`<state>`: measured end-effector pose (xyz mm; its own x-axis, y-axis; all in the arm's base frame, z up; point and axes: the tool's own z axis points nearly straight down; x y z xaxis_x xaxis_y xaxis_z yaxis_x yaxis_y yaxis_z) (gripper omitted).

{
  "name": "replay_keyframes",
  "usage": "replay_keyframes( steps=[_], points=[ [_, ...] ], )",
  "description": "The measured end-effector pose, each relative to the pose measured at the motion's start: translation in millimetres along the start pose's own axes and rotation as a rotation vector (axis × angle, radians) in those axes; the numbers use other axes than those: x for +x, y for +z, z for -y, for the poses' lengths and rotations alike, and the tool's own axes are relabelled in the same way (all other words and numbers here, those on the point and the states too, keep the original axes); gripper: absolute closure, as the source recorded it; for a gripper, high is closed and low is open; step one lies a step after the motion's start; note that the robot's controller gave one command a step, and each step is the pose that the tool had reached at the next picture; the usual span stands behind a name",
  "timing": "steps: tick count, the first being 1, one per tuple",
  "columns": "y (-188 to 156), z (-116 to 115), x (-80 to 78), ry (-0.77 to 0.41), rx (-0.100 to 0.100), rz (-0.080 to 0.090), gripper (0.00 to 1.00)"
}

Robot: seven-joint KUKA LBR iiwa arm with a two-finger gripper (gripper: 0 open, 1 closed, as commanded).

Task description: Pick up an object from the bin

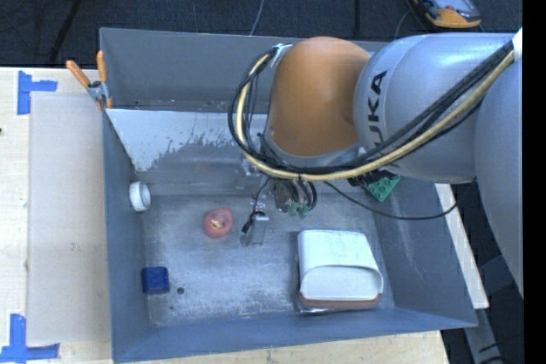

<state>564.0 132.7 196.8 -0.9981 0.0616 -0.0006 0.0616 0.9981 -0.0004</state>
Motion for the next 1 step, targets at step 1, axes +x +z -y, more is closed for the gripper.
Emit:
replay_keyframes(
  steps=[1],
  points=[
    [123.9,-7.8,-39.2,-0.303,0.000,-0.005,0.00]
  ],
)
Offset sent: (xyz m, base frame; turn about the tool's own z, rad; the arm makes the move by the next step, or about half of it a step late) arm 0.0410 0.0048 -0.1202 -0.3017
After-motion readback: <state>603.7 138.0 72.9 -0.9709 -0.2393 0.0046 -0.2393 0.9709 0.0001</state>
